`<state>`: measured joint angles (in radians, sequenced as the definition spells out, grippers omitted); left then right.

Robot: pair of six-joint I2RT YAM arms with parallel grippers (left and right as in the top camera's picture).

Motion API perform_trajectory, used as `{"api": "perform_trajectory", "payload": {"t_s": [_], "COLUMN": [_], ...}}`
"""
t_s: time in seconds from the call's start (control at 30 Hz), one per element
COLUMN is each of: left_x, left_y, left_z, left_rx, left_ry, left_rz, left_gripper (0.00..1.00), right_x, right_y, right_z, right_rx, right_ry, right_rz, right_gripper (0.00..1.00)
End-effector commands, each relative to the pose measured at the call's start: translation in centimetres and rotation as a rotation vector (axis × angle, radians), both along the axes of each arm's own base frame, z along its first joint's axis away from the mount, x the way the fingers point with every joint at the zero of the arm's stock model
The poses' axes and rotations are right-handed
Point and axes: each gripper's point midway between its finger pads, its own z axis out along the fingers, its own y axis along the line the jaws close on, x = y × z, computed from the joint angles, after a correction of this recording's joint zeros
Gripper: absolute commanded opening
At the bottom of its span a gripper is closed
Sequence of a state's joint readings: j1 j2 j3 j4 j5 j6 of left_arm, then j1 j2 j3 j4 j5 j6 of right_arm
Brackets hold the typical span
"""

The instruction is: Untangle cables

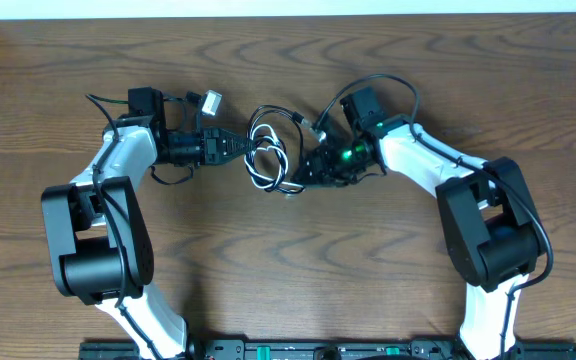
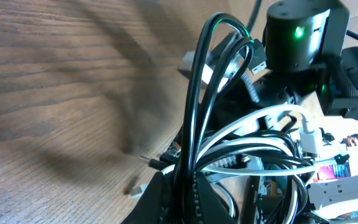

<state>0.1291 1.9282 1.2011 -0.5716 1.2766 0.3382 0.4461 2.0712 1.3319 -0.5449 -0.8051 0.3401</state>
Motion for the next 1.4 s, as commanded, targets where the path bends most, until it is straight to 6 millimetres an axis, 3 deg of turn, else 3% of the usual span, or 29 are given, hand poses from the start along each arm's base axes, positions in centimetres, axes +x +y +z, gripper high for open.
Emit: {"api": "perform_trajectory", "payload": {"t_s": [0.0, 0.27, 0.5, 1.0, 1.1, 1.37], "left_x": [-0.1, -0.1, -0.1, -0.1, -0.1, -0.1], "left_y": [0.0, 0.0, 0.0, 0.1, 0.1, 0.1], "left_z": [0.3, 0.3, 0.3, 0.3, 0.1, 0.1], "left_rx": [-0.018, -0.017, -0.018, -0.017, -0.01, -0.01], "left_ry": [-0.016, -0.016, -0.016, -0.016, -0.014, -0.014], "left_rz": [-0.004, -0.004, -0.004, -0.004, -0.003, -0.003], "left_gripper": [0.08, 0.08, 0.08, 0.08, 0.08, 0.08], "right_x": [-0.5, -3.1, -4.1, 0.4, 1.4, 1.6], "right_y": [-0.3, 2.3, 3.2, -1.3, -2.4, -3.2], "right_z": [-1.7, -1.7, -1.7, -0.6, 0.7, 6.1], "right_rx": [-0.101, -0.103, -0.103, -0.017, 0.085, 0.444], "right_ry": [-0.009, -0.004, -0.005, 0.045, 0.055, 0.016], "right_rz": [-0.004, 0.07, 0.102, -0.047, -0.057, 0.038], "right_gripper": [0.46, 0.47, 0.47, 0.51, 0.52, 0.55]}}
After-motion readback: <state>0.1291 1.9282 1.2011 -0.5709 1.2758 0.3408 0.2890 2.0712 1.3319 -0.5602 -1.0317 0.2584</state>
